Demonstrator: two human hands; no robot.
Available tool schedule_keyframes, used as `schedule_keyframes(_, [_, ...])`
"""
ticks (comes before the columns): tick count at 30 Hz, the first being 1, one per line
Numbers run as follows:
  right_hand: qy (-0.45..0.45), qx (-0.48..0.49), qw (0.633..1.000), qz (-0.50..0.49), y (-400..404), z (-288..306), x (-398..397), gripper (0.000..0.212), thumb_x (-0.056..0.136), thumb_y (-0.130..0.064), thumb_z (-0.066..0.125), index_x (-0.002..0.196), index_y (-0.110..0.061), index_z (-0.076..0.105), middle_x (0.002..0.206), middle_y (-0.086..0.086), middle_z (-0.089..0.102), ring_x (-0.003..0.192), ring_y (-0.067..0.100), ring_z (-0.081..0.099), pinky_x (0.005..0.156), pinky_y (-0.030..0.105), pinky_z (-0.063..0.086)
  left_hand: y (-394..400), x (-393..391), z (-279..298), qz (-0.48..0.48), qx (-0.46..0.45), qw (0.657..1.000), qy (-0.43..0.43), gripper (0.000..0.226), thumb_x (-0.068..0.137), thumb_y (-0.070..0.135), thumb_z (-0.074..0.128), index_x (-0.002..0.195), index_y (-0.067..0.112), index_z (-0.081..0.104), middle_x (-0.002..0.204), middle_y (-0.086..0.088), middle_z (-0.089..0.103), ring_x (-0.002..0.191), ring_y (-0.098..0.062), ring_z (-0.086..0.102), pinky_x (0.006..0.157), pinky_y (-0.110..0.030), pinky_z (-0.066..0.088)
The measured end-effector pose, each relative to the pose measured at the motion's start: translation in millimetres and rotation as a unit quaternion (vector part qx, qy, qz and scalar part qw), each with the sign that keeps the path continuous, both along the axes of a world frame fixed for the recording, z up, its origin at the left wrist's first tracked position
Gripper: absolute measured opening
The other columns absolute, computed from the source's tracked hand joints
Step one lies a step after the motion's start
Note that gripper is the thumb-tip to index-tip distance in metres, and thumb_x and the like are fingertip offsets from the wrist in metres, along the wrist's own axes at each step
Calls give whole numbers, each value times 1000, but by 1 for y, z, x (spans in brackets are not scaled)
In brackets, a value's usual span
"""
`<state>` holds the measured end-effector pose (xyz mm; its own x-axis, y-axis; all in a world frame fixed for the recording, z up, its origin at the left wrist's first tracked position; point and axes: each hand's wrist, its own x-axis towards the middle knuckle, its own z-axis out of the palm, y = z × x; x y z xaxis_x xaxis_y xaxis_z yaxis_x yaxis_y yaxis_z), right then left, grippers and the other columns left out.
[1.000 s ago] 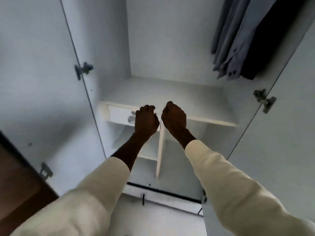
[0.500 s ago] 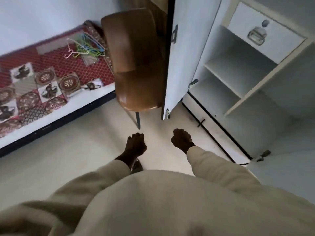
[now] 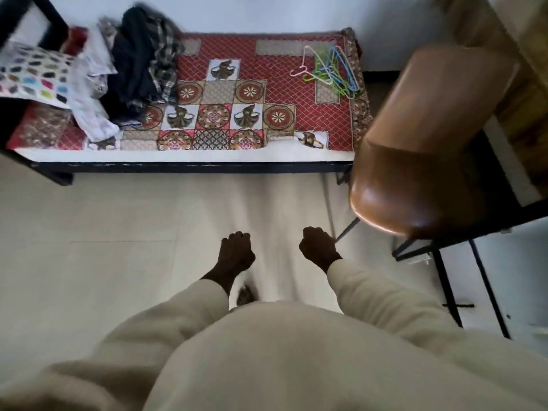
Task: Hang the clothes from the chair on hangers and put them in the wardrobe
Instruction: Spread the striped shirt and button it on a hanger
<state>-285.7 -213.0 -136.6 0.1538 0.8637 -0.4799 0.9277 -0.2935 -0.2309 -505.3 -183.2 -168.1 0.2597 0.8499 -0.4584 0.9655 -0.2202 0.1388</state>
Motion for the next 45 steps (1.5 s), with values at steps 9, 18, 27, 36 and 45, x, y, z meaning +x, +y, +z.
schedule_keyframes(9, [40, 23, 998, 45, 173, 22, -125, 15, 85, -8, 44, 72, -14, 39, 99, 16, 63, 75, 31, 49, 67, 30, 34, 135, -119, 14, 80, 29, 996, 23, 27, 89, 14, 47, 115, 7, 51, 117, -11, 55, 110, -31, 52, 88, -38, 37])
schedule_keyframes(18, [63, 48, 994, 71, 352, 7, -176, 17, 85, -5, 47, 92, -6, 62, 102, 18, 68, 93, 38, 64, 74, 35, 49, 300, -152, 10, 114, 23, 993, -14, 34, 89, 16, 47, 122, 8, 50, 121, -10, 54, 112, -31, 52, 91, -38, 38])
schedule_keyframes(27, [83, 61, 986, 128, 578, 31, -214, 30, 85, -8, 51, 115, -4, 56, 104, 21, 67, 95, 38, 66, 74, 43, 55, 499, -212, 34, 263, 9, 960, -97, 39, 92, 17, 52, 130, 9, 52, 132, -11, 54, 124, -31, 52, 101, -38, 43])
schedule_keyframes(36, [81, 56, 986, 135, 770, 36, -296, 31, 92, -10, 47, 122, -6, 55, 112, 18, 67, 96, 34, 66, 72, 36, 53, 700, -307, 30, 298, 8, 950, -97, 44, 89, 13, 53, 132, 8, 51, 134, -15, 54, 125, -32, 52, 101, -39, 44])
schedule_keyframes(45, [78, 6, 994, 76, 938, -5, -435, 40, 94, -7, 48, 134, -4, 44, 120, 20, 63, 100, 36, 64, 70, 36, 51, 903, -448, -18, 342, -25, 929, -140, 26, 89, 21, 58, 106, 1, 61, 114, -23, 63, 108, -41, 60, 87, -45, 48])
